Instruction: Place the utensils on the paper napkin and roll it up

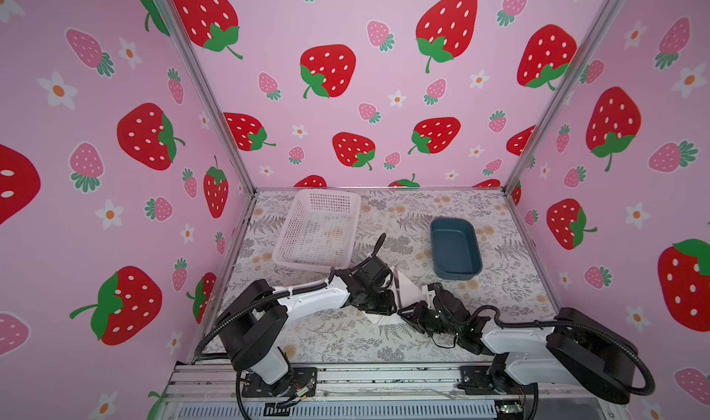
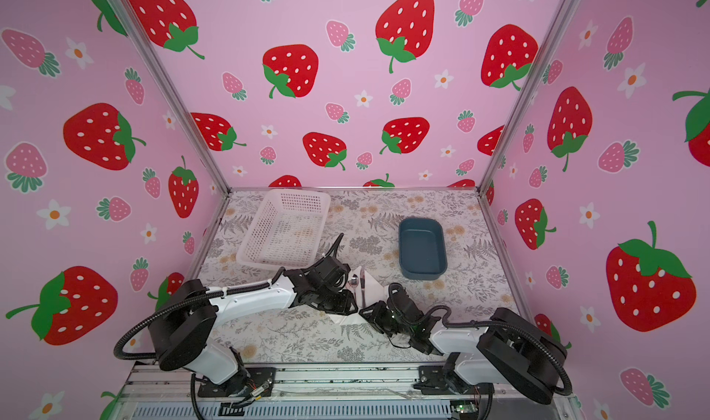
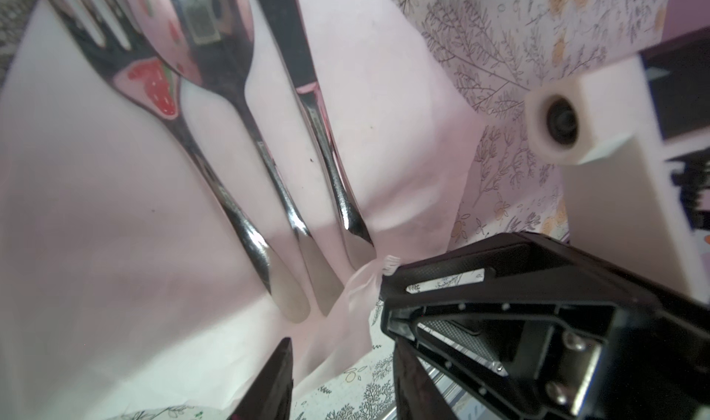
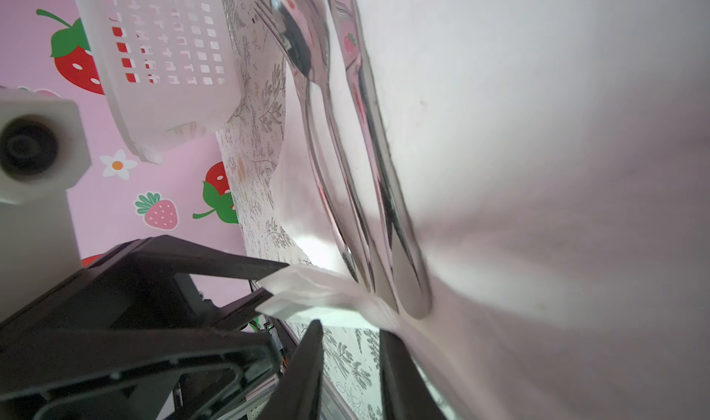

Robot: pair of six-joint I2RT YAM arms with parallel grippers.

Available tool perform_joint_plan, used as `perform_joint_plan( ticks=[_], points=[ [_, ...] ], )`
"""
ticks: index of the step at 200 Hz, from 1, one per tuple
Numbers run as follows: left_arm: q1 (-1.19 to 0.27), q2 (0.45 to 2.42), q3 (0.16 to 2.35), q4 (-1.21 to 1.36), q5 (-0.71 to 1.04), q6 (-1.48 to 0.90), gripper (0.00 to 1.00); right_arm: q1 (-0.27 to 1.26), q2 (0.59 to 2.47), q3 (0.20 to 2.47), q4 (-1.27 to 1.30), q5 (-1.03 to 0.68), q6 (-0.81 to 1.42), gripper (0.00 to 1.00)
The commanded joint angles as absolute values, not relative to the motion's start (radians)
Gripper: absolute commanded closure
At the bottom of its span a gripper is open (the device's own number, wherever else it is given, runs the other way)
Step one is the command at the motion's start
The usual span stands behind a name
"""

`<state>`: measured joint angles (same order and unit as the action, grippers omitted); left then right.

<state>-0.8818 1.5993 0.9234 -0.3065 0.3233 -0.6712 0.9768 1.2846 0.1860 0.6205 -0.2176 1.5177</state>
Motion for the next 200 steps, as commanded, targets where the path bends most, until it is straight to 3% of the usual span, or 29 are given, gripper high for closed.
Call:
perform_joint_plan(
  ticks=[1,38,68,94,141,175,200],
  points=[
    [-0.893,1.617,0.97,-0.345,0.311,-0.63,0.59,0.973,1.279,0.181,0.62,-0.213,1.528,0.72],
    [-0.895,1.641,0.993,-0.382,0.262,-0.615,0.69,0.973,1.267,0.178,0.615,-0.214,1.526,0.72],
    [-0.894,1.65,1.003,-0.381,0.25,-0.612,0.85,0.974,1.247,0.171,0.605,-0.211,1.529,0.72],
    [-0.895,1.661,1.023,-0.386,0.235,-0.609,0.93,0.973,1.208,0.165,0.562,-0.197,1.521,0.71],
    [-0.895,1.69,1.061,-0.392,0.228,-0.593,0.98,0.973,1.082,0.169,0.385,-0.11,1.474,0.7],
    [-0.894,1.707,1.083,-0.419,0.206,-0.581,0.98,0.973,0.986,0.253,0.134,-0.004,1.311,0.72],
    [-0.895,1.712,1.085,-0.422,0.2,-0.581,0.99,0.973,0.964,0.262,0.153,-0.039,1.245,0.73]
  ],
)
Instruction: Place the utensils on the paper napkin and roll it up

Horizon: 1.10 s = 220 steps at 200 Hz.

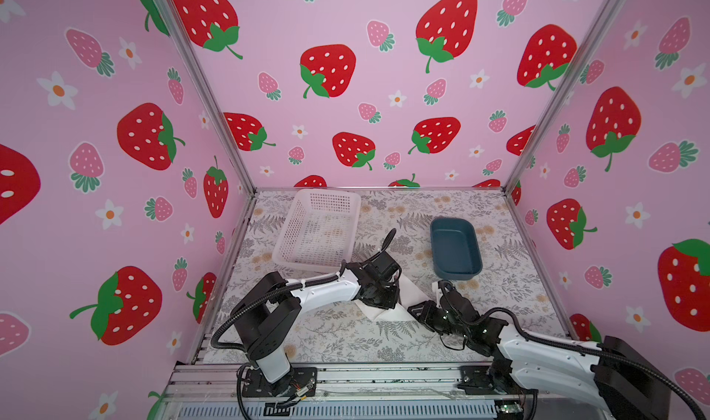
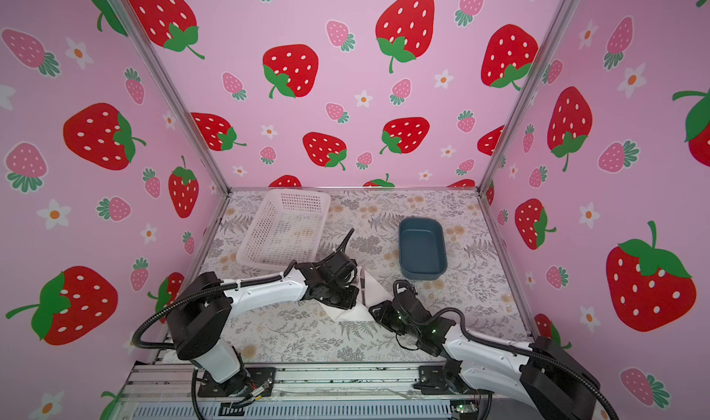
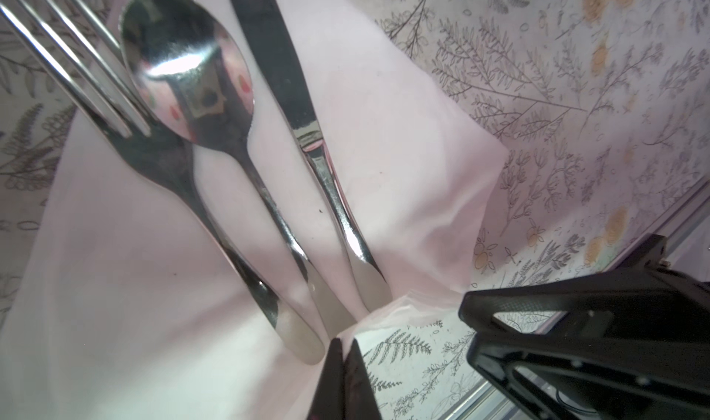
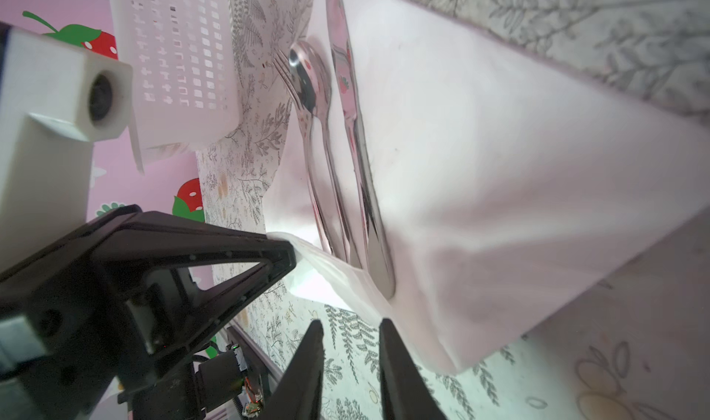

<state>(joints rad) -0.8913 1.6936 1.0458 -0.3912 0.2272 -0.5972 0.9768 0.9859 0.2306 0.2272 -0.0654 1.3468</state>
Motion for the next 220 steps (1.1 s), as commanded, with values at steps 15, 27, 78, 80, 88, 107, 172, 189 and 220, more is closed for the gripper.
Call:
perform_joint_plan(
  ticks=[15,27,78,80,88,107,172,189,220],
  points=[
    [-0.895,1.716,1.089,-0.429,0.187,-0.585,0.99,0.973,0.978,0.253,0.22,-0.087,1.225,0.74],
    [-0.895,1.718,1.087,-0.429,0.18,-0.591,0.99,0.973,0.997,0.251,0.249,-0.115,1.223,0.75],
    [-0.893,1.742,1.103,-0.417,0.19,-0.606,0.99,0.973,1.106,0.303,0.252,-0.174,1.171,0.79],
    [-0.893,1.743,1.106,-0.416,0.192,-0.606,0.99,0.973,1.111,0.305,0.252,-0.175,1.17,0.8],
    [-0.893,1.753,1.122,-0.427,0.19,-0.608,0.99,0.974,1.128,0.312,0.249,-0.175,1.17,0.8],
    [-0.894,1.759,1.13,-0.429,0.189,-0.611,0.99,0.973,1.162,0.33,0.219,-0.156,1.169,0.82],
    [-0.895,1.751,1.123,-0.44,0.182,-0.606,0.99,0.972,1.142,0.334,0.041,-0.034,1.167,0.8],
    [-0.894,1.756,1.123,-0.439,0.185,-0.607,0.99,0.972,1.144,0.323,0.041,-0.037,1.176,0.8],
    [-0.895,1.764,1.128,-0.437,0.189,-0.613,1.0,0.972,1.154,0.33,0.015,-0.014,1.187,0.79]
  ],
)
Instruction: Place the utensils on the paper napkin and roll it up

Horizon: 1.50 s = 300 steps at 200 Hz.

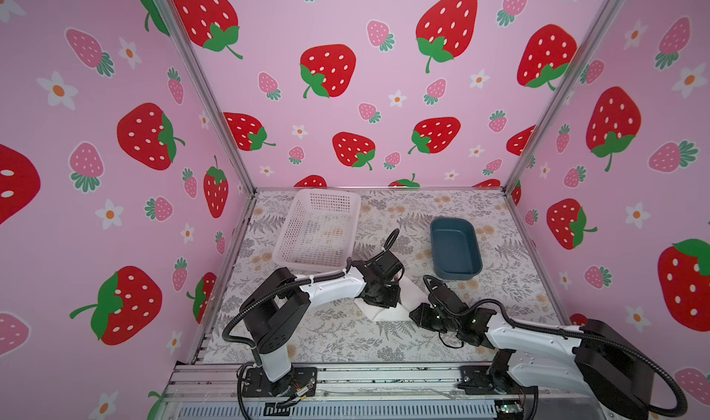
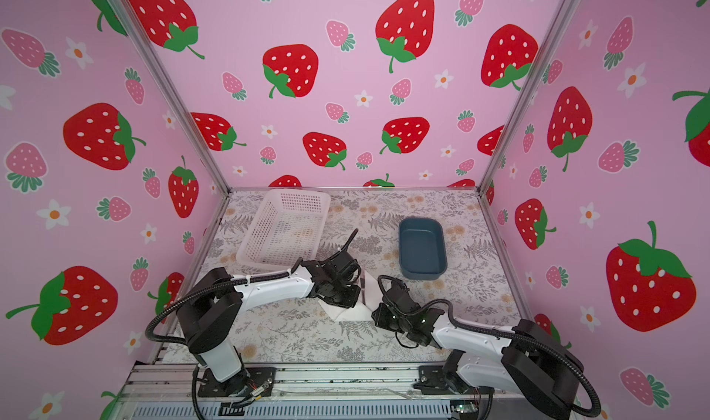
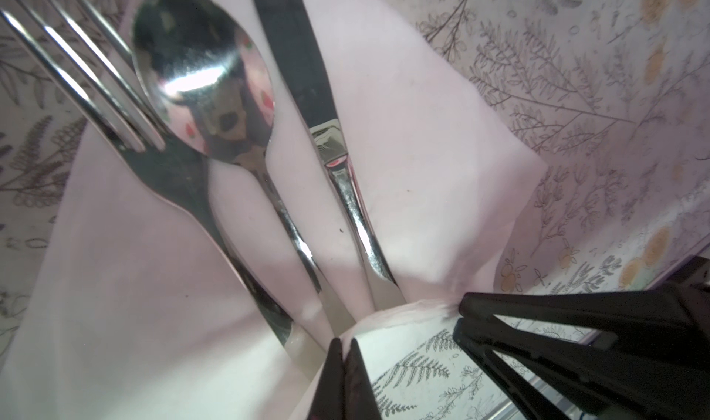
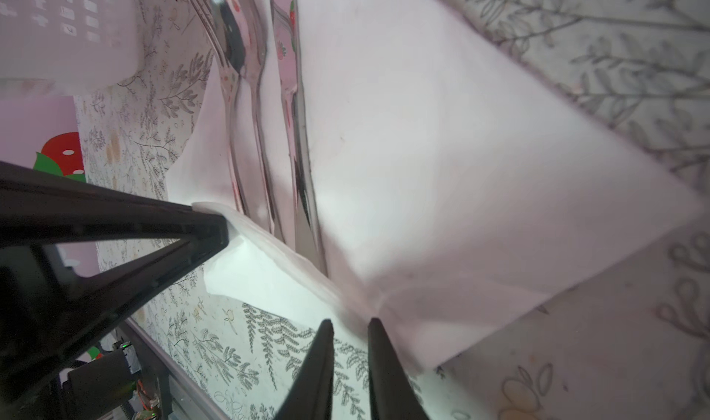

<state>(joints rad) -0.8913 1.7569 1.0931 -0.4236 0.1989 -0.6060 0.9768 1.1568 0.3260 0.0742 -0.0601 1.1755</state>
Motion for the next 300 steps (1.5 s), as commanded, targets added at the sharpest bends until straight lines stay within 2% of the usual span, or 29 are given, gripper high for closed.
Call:
perform_joint_plan(
  ticks=[1,55,89,118,193,222,250,271,300],
  points=[
    [-0.895,1.764,1.128,-0.437,0.189,-0.613,0.99,0.972,1.154,0.331,0.012,-0.012,1.187,0.79],
    [-0.895,1.763,1.126,-0.439,0.19,-0.611,0.99,0.973,1.142,0.414,-0.094,0.025,1.117,0.78],
    [-0.894,1.761,1.122,-0.438,0.189,-0.612,0.99,0.974,1.098,0.384,0.073,-0.081,1.06,0.78],
    [-0.894,1.763,1.122,-0.437,0.19,-0.612,1.0,0.983,1.191,0.385,0.213,-0.211,1.043,0.79],
    [-0.894,1.74,1.118,-0.438,0.199,-0.615,0.96,0.994,1.32,0.385,0.224,-0.176,1.097,0.81],
    [-0.894,1.689,1.105,-0.451,0.178,-0.639,0.72,0.994,1.32,0.371,0.224,-0.165,1.112,0.81],
    [-0.896,1.596,1.062,-0.459,0.144,-0.68,0.65,0.994,1.33,0.373,0.227,-0.166,1.115,0.81],
    [-0.897,1.522,1.006,-0.448,0.15,-0.722,0.66,0.994,1.339,0.376,0.227,-0.166,1.12,0.81],
    [-0.902,1.441,0.908,-0.39,0.21,-0.797,0.82,0.994,1.34,0.376,0.224,-0.154,1.131,0.81]
  ],
)
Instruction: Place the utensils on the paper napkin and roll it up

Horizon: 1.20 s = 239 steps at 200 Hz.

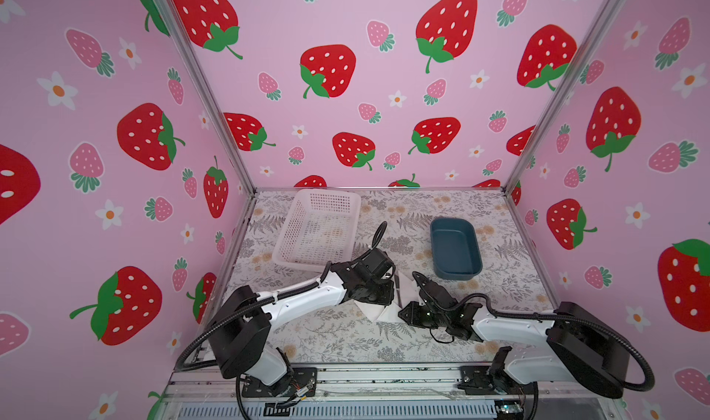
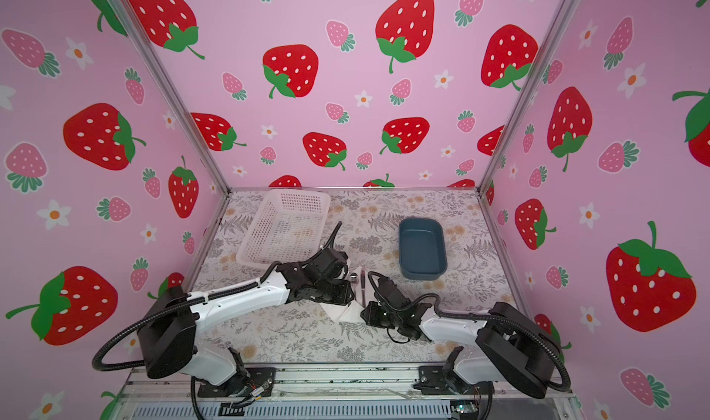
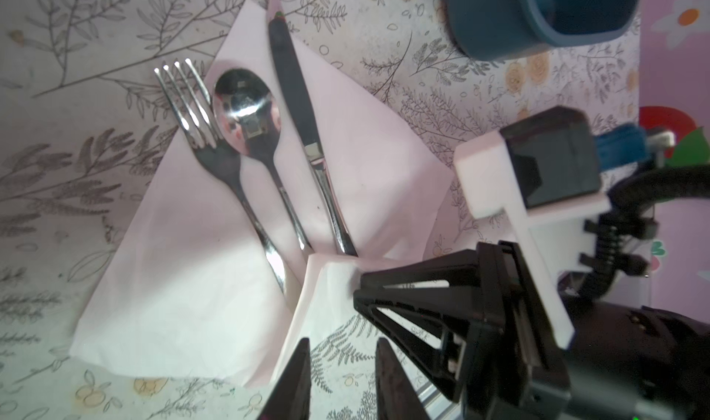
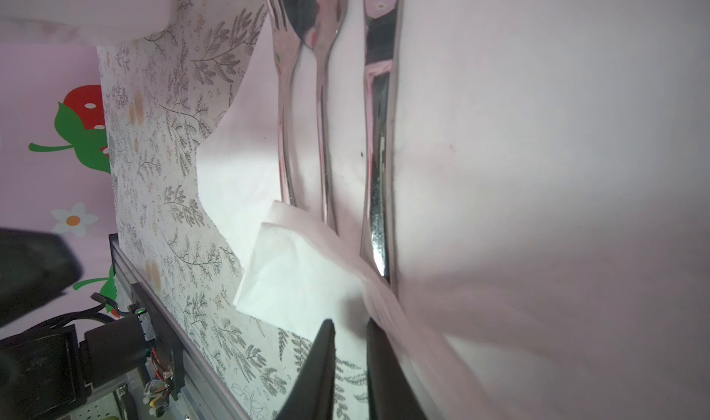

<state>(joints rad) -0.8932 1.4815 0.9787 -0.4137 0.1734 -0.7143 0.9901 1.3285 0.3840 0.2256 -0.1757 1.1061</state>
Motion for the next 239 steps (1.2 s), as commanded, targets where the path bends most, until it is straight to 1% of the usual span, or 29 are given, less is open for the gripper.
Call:
perform_joint_plan(
  ticks=[1,12,26,87,142,145,156,210,239],
  points=[
    [-0.903,1.439,0.904,-0.388,0.212,-0.8,0.83,0.995,1.34,0.375,0.222,-0.154,1.131,0.81],
    [-0.909,1.423,0.871,-0.357,0.241,-0.829,0.87,0.994,1.338,0.374,0.217,-0.146,1.139,0.81],
    [-0.921,1.42,0.845,-0.332,0.258,-0.854,0.89,0.994,1.334,0.37,0.216,-0.137,1.149,0.81],
    [-0.972,1.502,0.879,-0.334,0.241,-0.847,0.92,0.994,1.284,0.341,0.215,-0.096,1.186,0.82],
    [-0.975,1.581,0.918,-0.382,0.143,-0.834,0.93,0.994,1.279,0.343,0.215,-0.098,1.186,0.82],
    [-0.975,1.584,0.92,-0.384,0.113,-0.835,0.93,0.994,1.279,0.342,0.215,-0.098,1.186,0.82],
    [-0.975,1.596,0.922,-0.388,0.09,-0.838,0.93,0.994,1.274,0.343,0.213,-0.1,1.186,0.82],
    [-0.975,1.629,0.916,-0.392,0.074,-0.84,0.93,0.994,1.227,0.342,0.21,-0.1,1.178,0.81],
    [-0.975,1.643,0.911,-0.381,0.069,-0.831,0.93,0.994,1.213,0.344,0.236,-0.137,1.15,0.8]
  ],
)
